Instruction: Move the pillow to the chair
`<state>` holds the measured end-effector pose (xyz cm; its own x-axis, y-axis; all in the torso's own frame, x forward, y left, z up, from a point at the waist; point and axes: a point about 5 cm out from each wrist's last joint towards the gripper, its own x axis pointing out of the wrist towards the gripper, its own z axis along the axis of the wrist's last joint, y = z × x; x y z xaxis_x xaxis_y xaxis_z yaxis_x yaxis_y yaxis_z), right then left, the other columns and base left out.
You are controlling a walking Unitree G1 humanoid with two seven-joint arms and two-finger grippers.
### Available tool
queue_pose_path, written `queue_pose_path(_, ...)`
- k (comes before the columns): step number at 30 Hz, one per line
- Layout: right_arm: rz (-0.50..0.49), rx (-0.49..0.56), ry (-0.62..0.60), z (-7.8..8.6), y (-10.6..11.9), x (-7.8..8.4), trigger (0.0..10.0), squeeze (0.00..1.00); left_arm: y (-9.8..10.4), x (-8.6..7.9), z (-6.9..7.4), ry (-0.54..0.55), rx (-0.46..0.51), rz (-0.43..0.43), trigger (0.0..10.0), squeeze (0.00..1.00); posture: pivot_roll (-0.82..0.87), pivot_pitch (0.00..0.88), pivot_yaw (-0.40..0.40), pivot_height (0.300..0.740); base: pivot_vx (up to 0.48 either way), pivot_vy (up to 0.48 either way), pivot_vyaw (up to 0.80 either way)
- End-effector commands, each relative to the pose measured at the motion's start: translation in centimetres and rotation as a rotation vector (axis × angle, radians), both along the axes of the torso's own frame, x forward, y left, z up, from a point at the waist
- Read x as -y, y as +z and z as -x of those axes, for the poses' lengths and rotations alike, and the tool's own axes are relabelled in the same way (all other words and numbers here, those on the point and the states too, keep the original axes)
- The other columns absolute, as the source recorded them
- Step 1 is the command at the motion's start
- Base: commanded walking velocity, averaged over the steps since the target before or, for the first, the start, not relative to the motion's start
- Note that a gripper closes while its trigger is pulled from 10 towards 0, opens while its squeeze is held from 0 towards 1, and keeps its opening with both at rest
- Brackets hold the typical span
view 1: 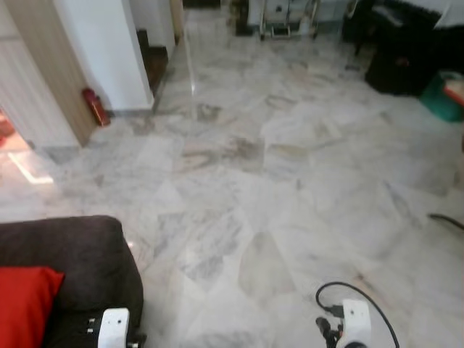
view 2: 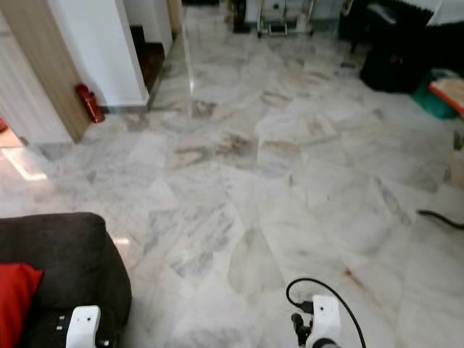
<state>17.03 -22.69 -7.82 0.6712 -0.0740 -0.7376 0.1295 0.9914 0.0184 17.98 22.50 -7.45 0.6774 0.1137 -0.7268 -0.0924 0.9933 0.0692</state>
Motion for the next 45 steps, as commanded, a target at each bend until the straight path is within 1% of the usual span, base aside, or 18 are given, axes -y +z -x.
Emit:
queue_pose_path(1,0.001,0.007,-0.006,-0.31,0.15,0.08,10.0,0.00,-0.08,-0.22,0.25,0.009,-0.008,0.000,10.0,0.00,0.00,0.000,0.045,0.740,0.281,0.000,0.00)
queue_pose_path(21,0.006,0.004,0.003,-0.33,0.17,0.14,10.0,0.00,-0.11,-0.07,0.25,0.009,-0.007,0.003,10.0,0.00,0.00,0.000,0.042,0.740,0.283,0.000,0.00)
queue_pose_path(29,0.016,0.013,0.036,-0.45,0.25,0.03,10.0,0.00,-0.16,-0.11,0.37,0.007,-0.011,0.001,10.0,0.00,0.00,0.000,0.043,0.740,0.283,0.000,0.00)
queue_pose_path(34,0.019,0.016,0.032,-0.48,0.27,0.06,10.0,0.00,-0.16,-0.10,0.36,0.006,-0.011,0.002,10.0,0.00,0.00,0.000,0.043,0.740,0.285,0.000,0.75)
queue_pose_path(36,0.011,0.015,0.014,-0.48,0.26,0.09,10.0,0.00,-0.16,-0.08,0.34,0.006,-0.011,0.002,10.0,0.00,0.00,0.000,0.038,0.740,0.281,0.000,0.00)
queue_pose_path(45,0.012,0.015,0.018,-0.55,0.30,0.10,10.0,0.00,-0.22,0.07,0.39,0.007,-0.014,0.006,10.0,0.00,0.00,0.000,0.036,0.740,0.282,0.000,0.00)
